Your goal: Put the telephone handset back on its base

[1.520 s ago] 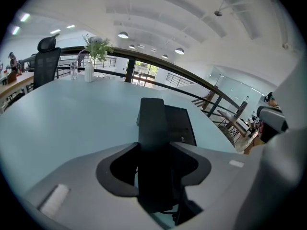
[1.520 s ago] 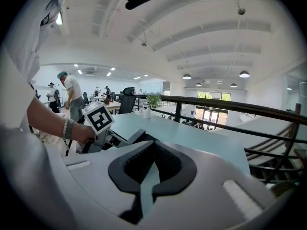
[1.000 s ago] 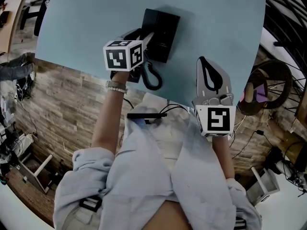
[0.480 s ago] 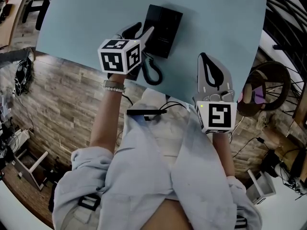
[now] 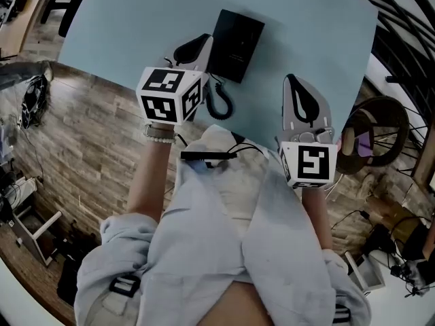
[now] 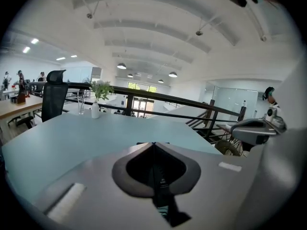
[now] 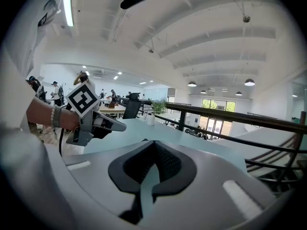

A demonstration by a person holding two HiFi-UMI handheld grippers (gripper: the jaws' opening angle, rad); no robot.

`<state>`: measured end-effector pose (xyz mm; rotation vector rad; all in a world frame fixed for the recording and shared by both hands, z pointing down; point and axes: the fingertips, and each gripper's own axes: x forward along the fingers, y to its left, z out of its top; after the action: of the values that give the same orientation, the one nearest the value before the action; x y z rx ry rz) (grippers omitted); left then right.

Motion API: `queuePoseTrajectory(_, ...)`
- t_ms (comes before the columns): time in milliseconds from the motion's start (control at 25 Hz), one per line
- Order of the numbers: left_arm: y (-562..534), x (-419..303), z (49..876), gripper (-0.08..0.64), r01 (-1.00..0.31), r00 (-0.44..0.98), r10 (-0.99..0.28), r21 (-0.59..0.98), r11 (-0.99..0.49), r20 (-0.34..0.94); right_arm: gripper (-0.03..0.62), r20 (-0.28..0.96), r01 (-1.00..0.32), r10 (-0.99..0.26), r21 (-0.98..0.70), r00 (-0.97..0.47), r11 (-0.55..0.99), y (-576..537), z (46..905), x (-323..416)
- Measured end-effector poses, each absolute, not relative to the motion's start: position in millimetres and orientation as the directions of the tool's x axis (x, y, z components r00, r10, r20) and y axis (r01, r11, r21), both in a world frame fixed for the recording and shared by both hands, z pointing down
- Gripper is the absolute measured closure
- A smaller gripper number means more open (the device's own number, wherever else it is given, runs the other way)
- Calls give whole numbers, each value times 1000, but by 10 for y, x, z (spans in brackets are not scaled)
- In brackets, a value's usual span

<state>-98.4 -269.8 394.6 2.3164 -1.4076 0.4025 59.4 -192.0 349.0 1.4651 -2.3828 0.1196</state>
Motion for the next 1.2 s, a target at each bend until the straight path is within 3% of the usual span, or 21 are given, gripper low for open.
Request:
queuePoseTrajectory(440, -2353, -904, 3413, 557, -864, 500, -800, 129, -486, 333, 586, 268, -869, -858, 117, -438, 480, -1858, 3205, 534)
queuePoseTrajectory(1200, -1987, -871, 3157, 557, -844, 532, -795, 100, -528, 291, 586, 230, -842, -846, 148, -482, 520, -1812, 2962, 452)
